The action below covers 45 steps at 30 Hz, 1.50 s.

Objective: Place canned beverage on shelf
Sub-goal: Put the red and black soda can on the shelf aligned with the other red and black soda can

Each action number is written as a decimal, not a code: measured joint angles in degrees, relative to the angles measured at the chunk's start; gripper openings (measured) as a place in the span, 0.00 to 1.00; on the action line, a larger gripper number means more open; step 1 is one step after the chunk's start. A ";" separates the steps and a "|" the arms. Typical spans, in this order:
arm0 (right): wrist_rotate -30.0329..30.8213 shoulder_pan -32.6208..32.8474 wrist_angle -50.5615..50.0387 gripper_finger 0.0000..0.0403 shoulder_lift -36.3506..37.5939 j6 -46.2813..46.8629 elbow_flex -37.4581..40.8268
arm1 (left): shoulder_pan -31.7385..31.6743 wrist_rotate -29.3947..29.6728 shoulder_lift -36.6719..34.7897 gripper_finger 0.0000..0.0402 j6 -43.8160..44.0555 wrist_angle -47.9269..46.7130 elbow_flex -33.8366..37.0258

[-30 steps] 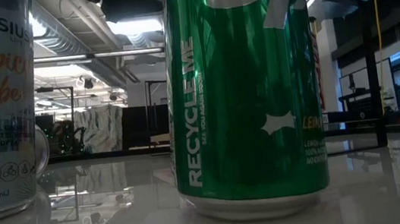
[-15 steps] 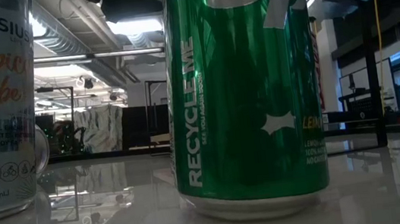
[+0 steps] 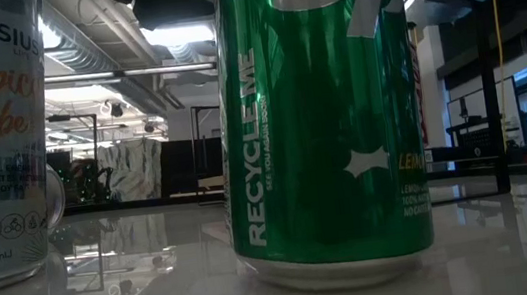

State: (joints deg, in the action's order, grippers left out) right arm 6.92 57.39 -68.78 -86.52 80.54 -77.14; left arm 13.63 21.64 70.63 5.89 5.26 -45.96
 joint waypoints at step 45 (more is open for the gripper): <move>-3.45 -0.02 2.72 0.99 -11.41 -7.35 0.00 | 0.00 -0.04 0.00 0.78 0.15 0.00 0.00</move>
State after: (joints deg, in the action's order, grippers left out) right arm 3.46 57.36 -66.06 -97.93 73.19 -77.14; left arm 13.63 21.61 70.63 6.04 5.26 -45.95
